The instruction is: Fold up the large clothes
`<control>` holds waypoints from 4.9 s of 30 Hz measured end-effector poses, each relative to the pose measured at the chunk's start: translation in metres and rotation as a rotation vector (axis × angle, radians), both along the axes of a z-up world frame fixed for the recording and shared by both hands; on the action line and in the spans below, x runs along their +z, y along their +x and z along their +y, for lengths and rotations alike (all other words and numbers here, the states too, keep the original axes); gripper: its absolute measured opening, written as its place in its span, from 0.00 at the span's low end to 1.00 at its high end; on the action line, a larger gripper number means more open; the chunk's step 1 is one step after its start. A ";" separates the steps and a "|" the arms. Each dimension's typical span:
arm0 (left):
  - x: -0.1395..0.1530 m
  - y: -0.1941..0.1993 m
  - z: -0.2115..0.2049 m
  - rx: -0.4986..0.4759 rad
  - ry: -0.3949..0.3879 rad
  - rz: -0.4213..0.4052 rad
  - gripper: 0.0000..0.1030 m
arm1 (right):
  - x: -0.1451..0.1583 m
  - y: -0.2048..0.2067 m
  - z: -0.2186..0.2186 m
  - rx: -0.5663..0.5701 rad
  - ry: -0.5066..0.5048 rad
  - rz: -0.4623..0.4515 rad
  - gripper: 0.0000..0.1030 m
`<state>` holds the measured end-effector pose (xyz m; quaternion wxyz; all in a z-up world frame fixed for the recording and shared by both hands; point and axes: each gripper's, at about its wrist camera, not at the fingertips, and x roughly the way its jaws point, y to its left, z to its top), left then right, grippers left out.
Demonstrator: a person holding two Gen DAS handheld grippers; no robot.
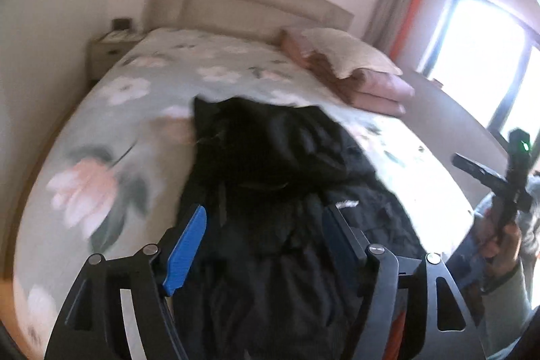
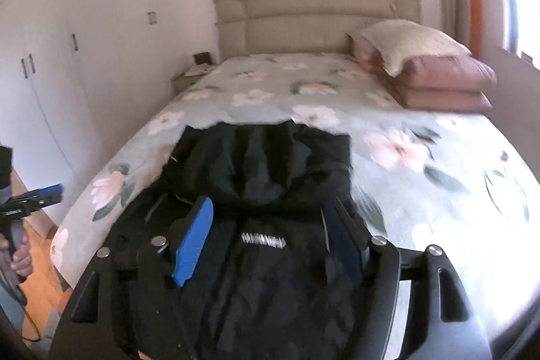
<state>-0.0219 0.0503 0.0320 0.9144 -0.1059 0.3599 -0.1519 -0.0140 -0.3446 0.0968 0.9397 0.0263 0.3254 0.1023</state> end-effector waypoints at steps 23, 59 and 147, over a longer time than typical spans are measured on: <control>-0.159 -0.013 0.035 0.055 -0.171 0.403 0.16 | -0.161 -0.023 -0.141 -0.326 0.078 0.434 0.53; -0.185 -0.040 0.026 0.004 -0.436 0.526 0.54 | -0.211 -0.060 -0.072 -0.093 0.120 0.670 0.60; -0.070 0.315 0.037 0.017 -0.188 0.066 0.12 | -0.102 0.295 -0.089 -0.016 -0.131 0.103 0.15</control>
